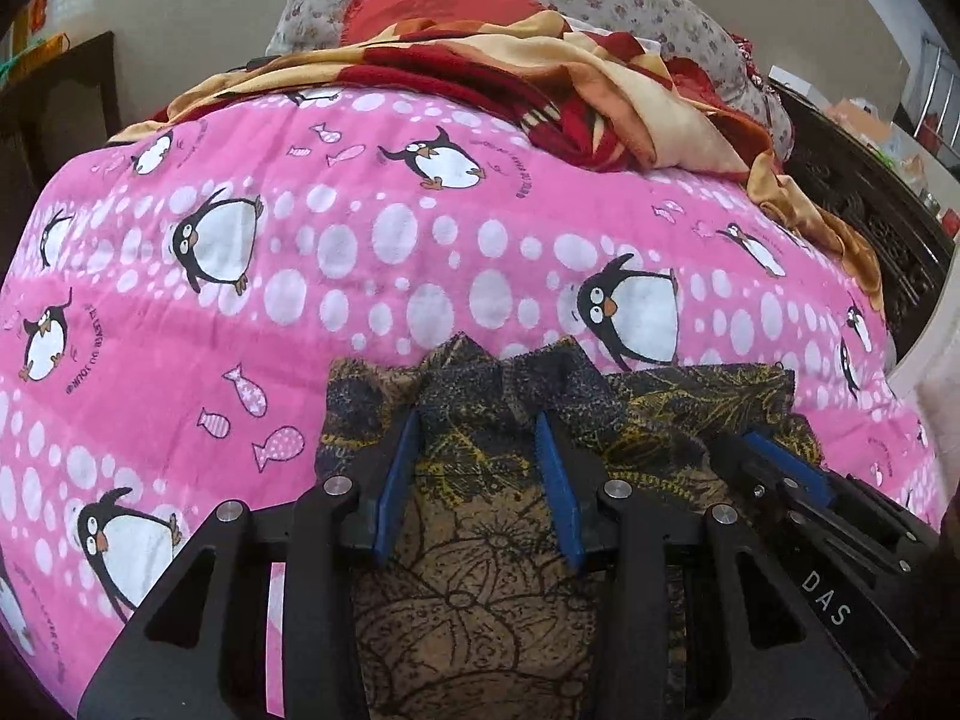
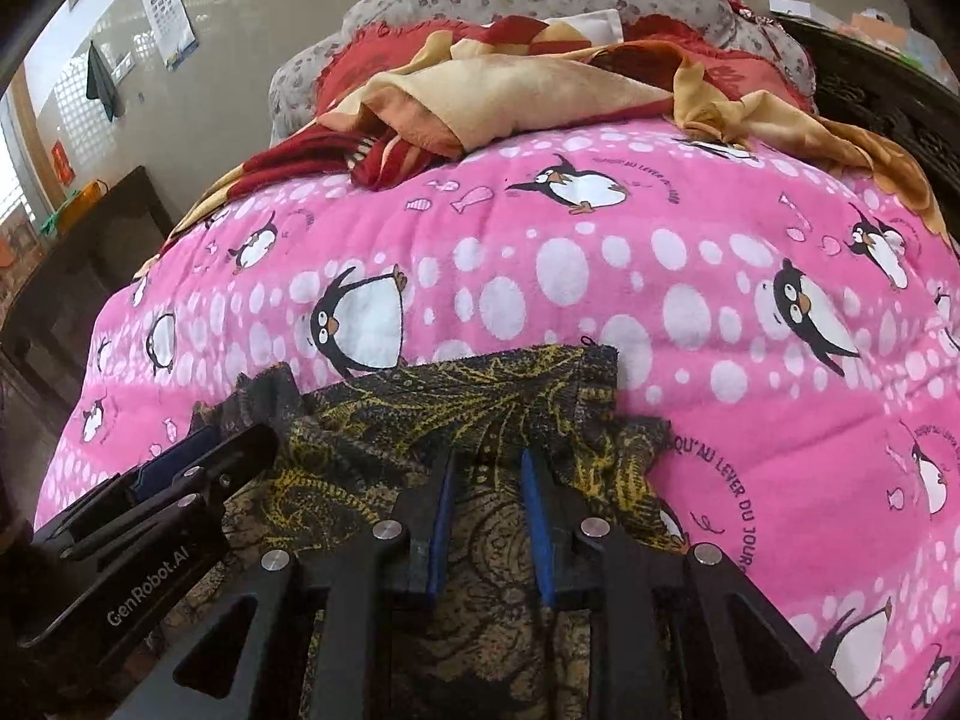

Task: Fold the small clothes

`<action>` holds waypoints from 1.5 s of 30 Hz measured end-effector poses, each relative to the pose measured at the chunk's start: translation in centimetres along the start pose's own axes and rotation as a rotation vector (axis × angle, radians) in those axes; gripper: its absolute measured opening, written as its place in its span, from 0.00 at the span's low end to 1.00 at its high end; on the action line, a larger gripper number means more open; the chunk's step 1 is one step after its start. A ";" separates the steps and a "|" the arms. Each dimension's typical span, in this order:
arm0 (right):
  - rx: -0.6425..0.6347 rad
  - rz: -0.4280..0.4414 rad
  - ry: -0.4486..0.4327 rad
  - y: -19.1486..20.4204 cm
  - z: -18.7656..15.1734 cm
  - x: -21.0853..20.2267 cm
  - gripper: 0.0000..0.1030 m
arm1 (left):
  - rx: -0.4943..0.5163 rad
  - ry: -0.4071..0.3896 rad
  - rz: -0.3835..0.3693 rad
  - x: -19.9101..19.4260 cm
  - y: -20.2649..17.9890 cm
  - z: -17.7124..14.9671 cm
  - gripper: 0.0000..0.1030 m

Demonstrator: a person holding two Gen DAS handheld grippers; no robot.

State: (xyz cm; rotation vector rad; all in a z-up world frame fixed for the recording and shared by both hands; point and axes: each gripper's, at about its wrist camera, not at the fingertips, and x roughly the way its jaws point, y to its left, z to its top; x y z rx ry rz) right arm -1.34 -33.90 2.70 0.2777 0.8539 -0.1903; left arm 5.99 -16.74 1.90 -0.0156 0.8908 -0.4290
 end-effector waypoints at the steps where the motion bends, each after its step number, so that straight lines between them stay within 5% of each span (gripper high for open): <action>1: 0.000 0.000 -0.001 0.0 0.0 0.0 0.21 | 0.000 0.001 0.000 0.0 -0.1 0.0 0.39; 11: -0.030 0.052 -0.051 1.8 -2.2 -8.3 0.21 | -0.005 -0.004 -0.002 -0.6 0.0 -0.2 0.39; 16: -0.150 0.024 0.043 1.7 -6.9 -5.6 0.24 | -0.006 -0.005 -0.001 -0.5 0.0 -0.2 0.39; 23: -0.199 0.042 -0.029 1.8 -8.0 -6.4 0.26 | 0.009 0.039 -0.022 -0.9 0.1 0.3 0.39; 27: -0.180 0.070 -0.025 1.2 -7.6 -9.9 0.27 | 0.067 0.022 -0.020 -6.2 0.6 -0.1 0.39; 29: -0.201 0.050 -0.044 1.0 -8.3 -12.7 0.29 | 0.082 -0.017 -0.025 -9.7 1.3 -1.4 0.51; 30: -0.216 0.030 -0.043 1.1 -8.8 -13.7 0.30 | 0.089 -0.045 -0.020 -11.5 1.5 -2.3 0.80; 32: -0.248 -0.001 -0.021 1.1 -10.4 -15.8 0.38 | 0.112 -0.105 0.005 -15.5 1.7 -4.8 0.99; 36: -0.248 0.010 0.013 0.3 -13.6 -19.5 0.43 | 0.174 -0.152 0.040 -21.4 1.2 -10.3 0.99; 38: -0.230 0.034 0.017 -0.4 -15.2 -21.2 0.67 | 0.199 -0.156 0.065 -23.2 0.7 -13.0 0.99; 41: -0.182 0.030 0.001 -1.6 -17.0 -23.4 0.77 | 0.158 -0.129 0.077 -24.7 0.7 -15.7 0.99; 45: -0.140 0.017 0.016 -2.9 -17.7 -24.4 0.77 | 0.065 -0.005 -0.062 -24.1 1.2 -17.4 0.99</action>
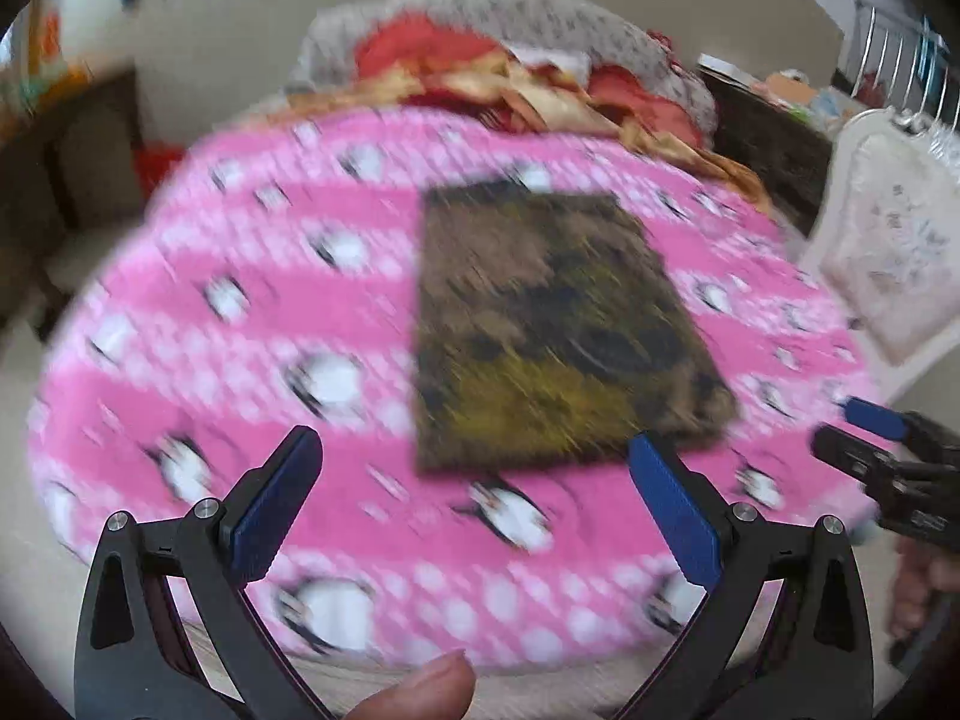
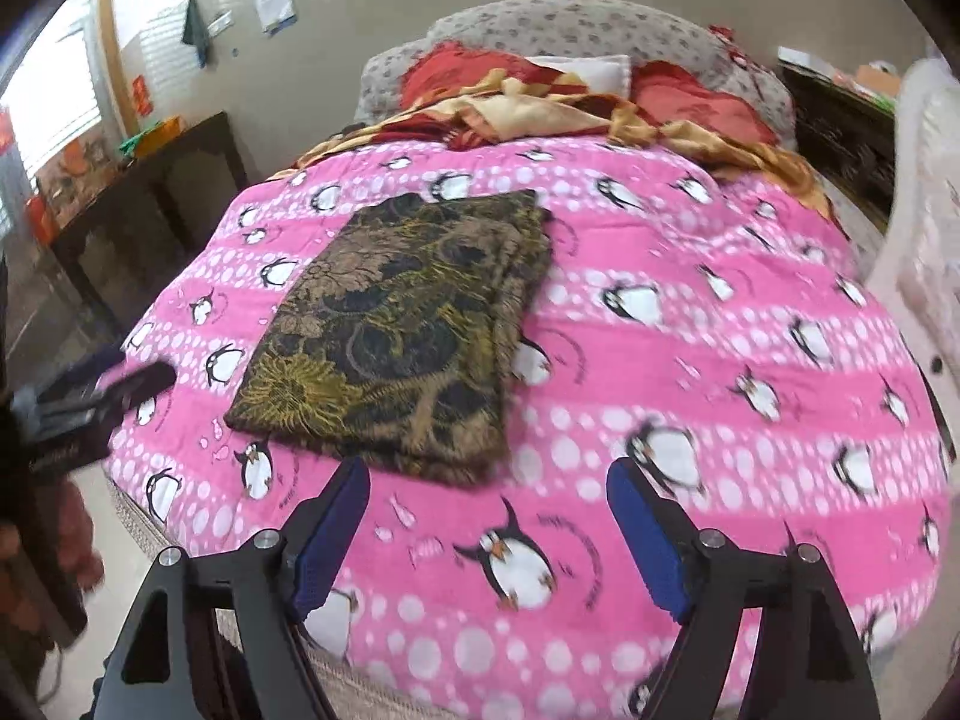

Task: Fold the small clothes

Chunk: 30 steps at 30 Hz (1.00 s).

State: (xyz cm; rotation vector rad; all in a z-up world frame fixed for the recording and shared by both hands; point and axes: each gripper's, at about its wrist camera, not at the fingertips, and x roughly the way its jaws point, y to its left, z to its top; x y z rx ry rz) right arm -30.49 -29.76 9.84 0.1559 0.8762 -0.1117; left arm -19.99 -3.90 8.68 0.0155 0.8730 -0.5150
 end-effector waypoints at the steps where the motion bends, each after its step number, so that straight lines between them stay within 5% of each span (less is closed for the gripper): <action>1: 0.010 0.001 0.001 -0.2 0.0 -0.1 0.77 | -0.009 0.010 -0.004 0.1 -0.2 -0.2 0.99; 11: -0.017 -0.015 -0.038 -0.5 0.2 -2.5 0.77 | 0.086 0.124 0.196 0.3 -4.9 1.0 0.99; 30: -0.071 -0.007 -0.103 0.5 -0.4 -6.1 0.77 | 0.078 0.076 0.197 -2.8 -7.5 1.4 0.99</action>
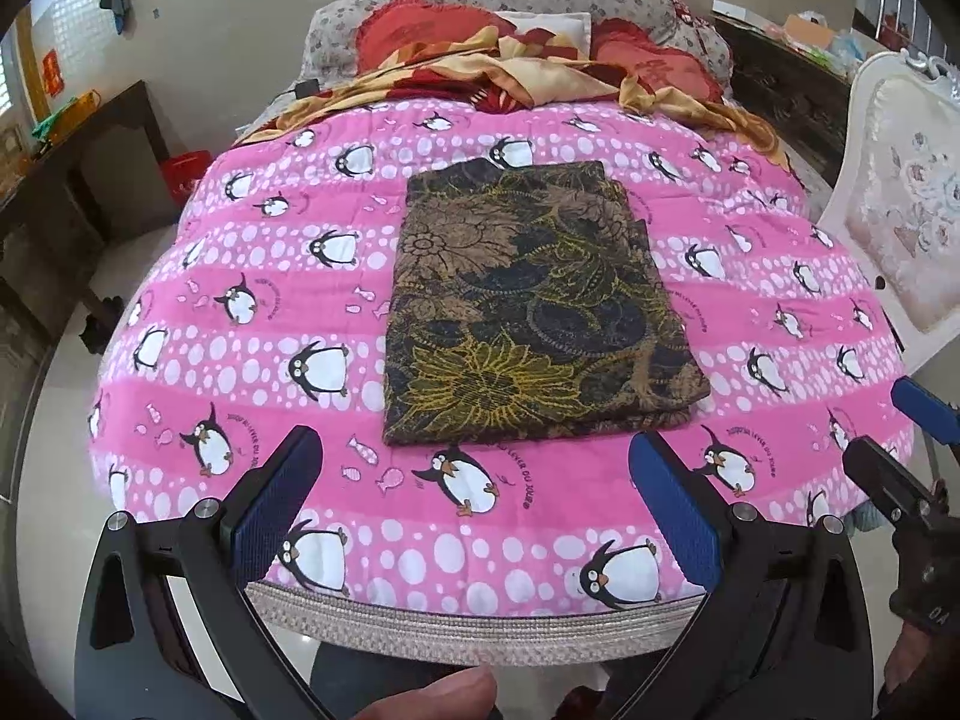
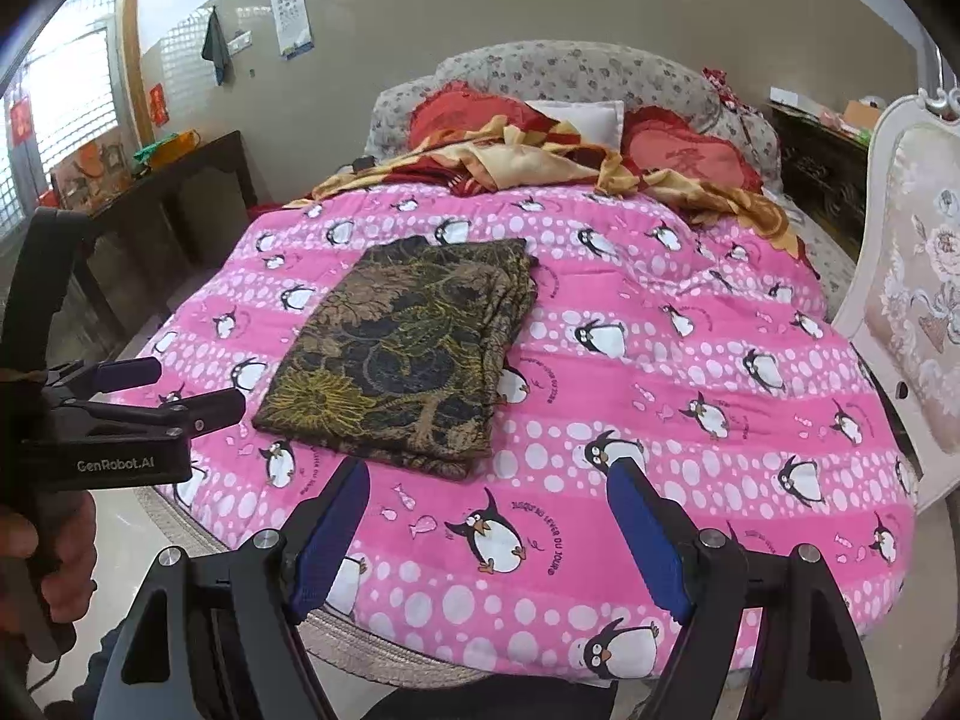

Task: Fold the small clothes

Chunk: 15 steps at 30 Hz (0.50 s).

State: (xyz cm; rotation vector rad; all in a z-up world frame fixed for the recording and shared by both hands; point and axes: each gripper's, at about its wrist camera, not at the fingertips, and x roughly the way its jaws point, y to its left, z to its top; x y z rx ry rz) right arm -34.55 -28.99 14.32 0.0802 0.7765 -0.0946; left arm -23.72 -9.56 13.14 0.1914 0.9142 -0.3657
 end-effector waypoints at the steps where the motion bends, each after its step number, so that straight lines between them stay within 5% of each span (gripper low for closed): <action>1: -0.006 0.003 -0.003 0.1 0.0 -0.2 0.77 | -0.004 -0.004 0.001 -0.2 0.0 0.0 0.99; 15: 0.030 -0.026 0.013 -0.5 0.9 0.6 0.77 | 0.016 -0.024 -0.046 -0.5 -0.8 -0.2 0.99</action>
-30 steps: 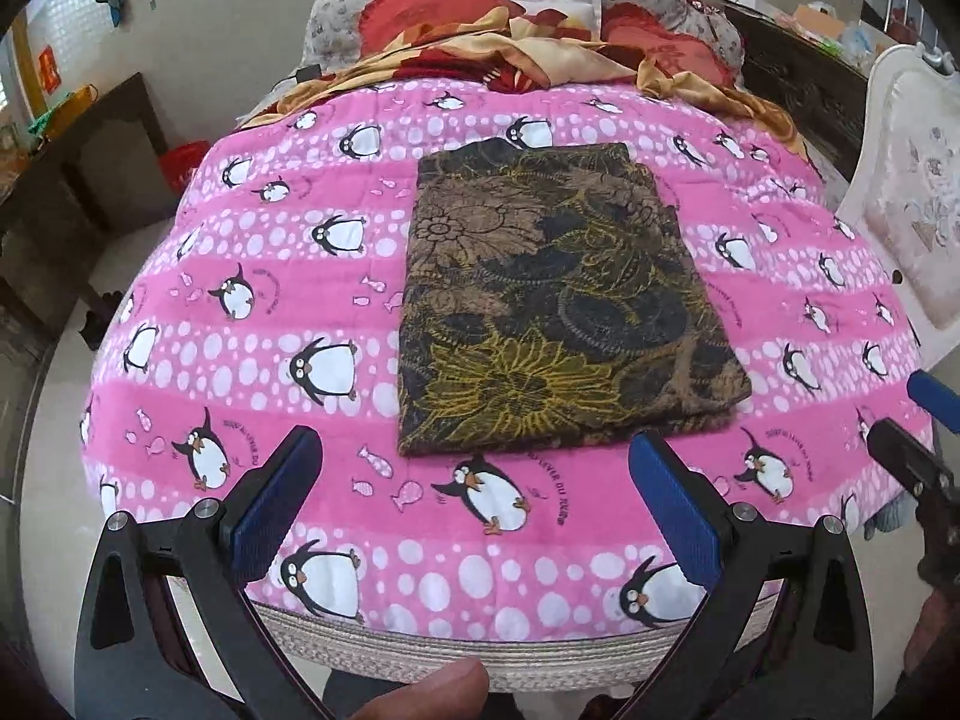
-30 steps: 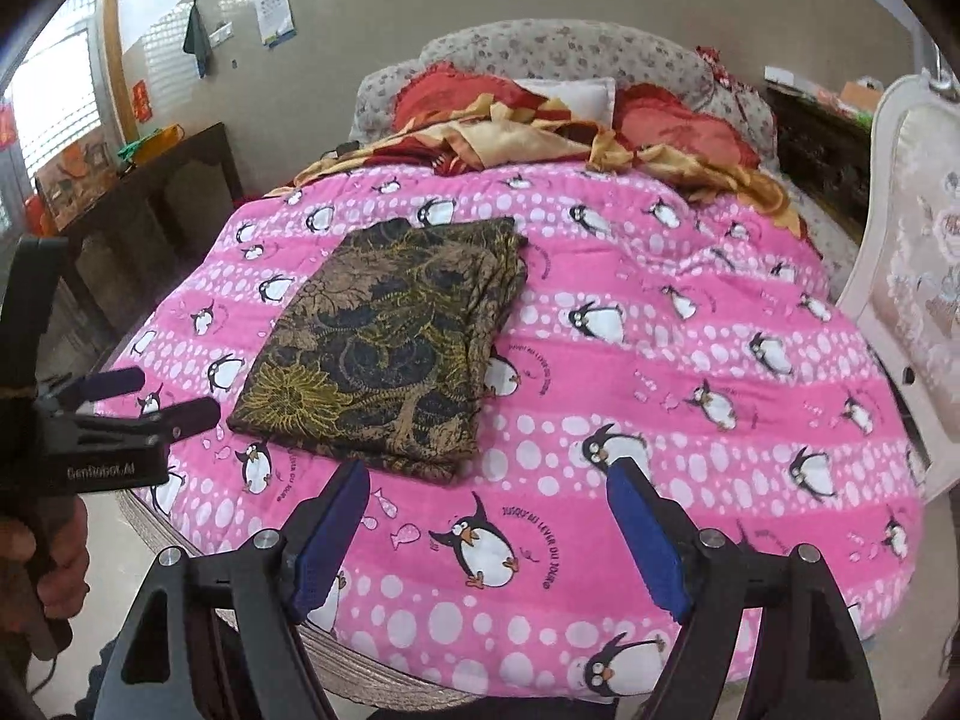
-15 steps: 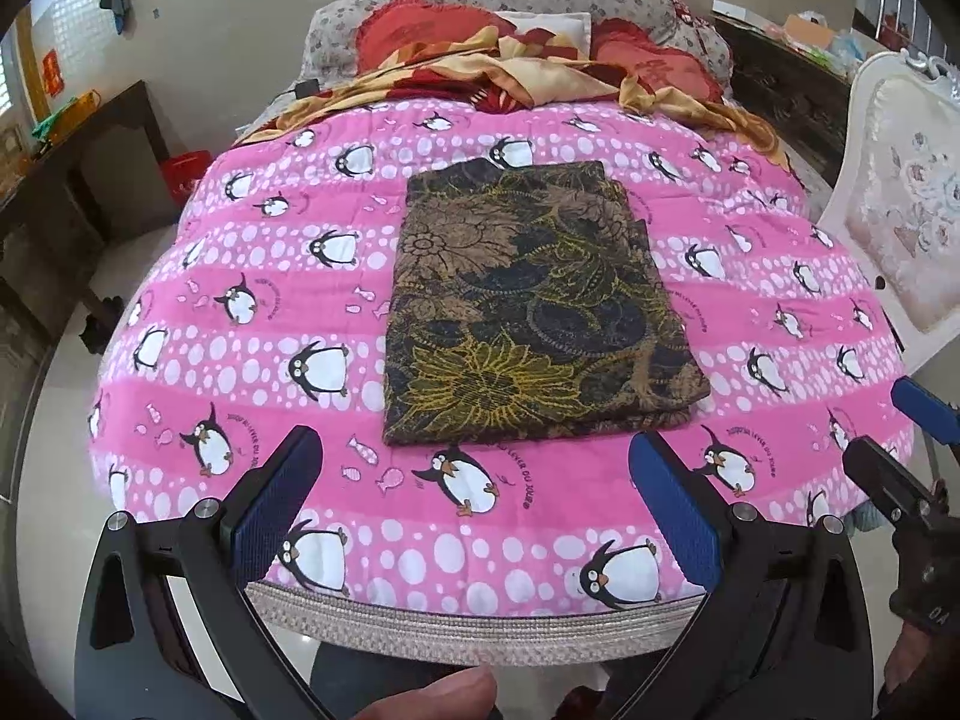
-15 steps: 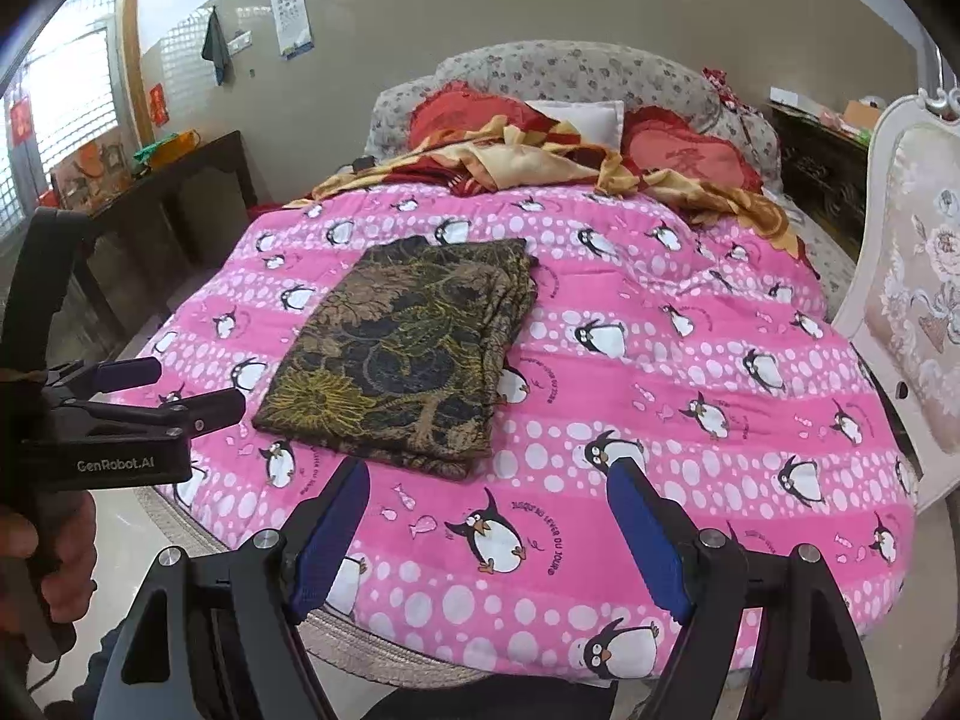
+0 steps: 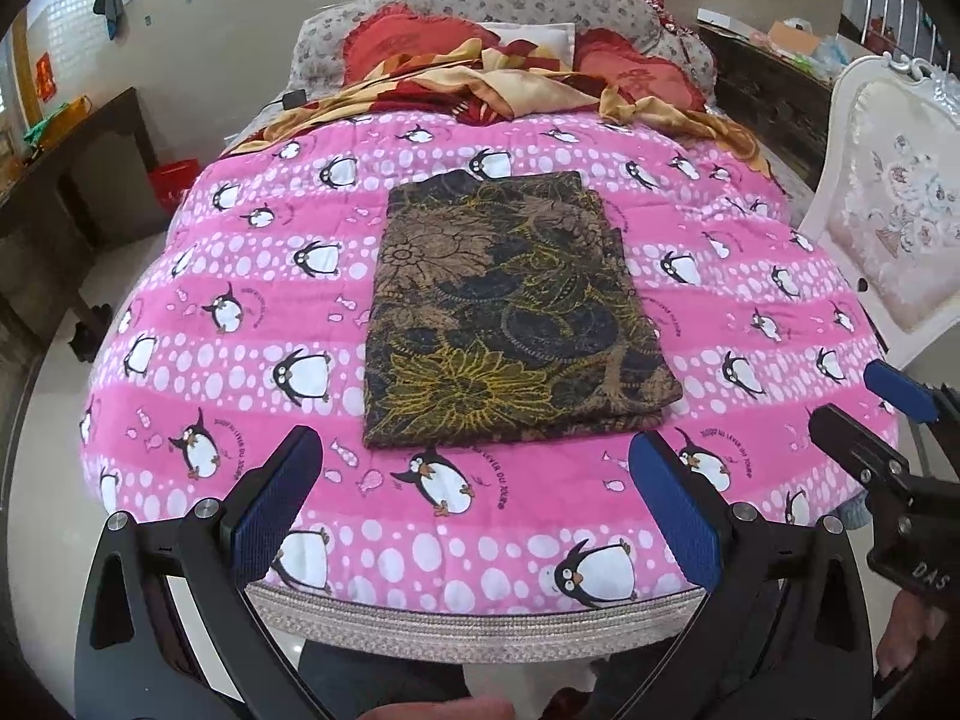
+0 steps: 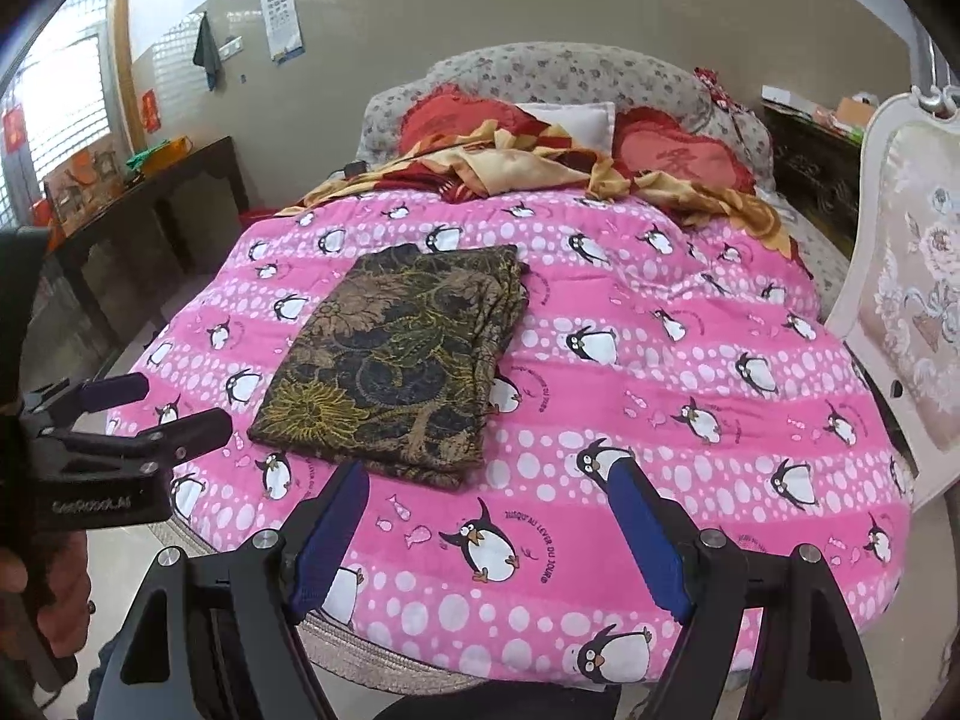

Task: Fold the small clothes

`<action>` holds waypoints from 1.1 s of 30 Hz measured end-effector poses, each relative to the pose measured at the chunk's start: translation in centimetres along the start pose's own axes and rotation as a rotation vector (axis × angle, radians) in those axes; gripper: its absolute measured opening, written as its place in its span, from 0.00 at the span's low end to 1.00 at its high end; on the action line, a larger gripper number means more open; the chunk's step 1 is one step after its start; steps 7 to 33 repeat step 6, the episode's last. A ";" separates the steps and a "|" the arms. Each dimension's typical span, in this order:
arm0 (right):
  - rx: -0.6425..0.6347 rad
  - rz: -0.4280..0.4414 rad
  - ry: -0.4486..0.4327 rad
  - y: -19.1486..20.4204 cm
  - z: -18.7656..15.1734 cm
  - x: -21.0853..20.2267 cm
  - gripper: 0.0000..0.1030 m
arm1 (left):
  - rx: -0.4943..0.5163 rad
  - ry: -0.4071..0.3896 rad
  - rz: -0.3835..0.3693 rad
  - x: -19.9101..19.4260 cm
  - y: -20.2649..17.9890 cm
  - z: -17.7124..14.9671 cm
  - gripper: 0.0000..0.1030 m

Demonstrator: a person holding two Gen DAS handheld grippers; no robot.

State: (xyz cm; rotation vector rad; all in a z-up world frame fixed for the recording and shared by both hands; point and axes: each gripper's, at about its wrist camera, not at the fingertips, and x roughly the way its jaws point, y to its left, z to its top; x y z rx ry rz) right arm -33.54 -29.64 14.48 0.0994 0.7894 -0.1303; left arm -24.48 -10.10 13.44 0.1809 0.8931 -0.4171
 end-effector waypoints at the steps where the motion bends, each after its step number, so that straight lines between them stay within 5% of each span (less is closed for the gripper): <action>1: -0.001 -0.005 0.001 0.0 0.1 0.2 0.77 | 0.000 -0.007 0.001 0.1 0.0 -0.1 0.99; 33: 0.007 -0.022 0.024 -0.2 0.4 1.3 0.77 | 0.010 -0.031 -0.009 0.9 0.0 -0.4 0.99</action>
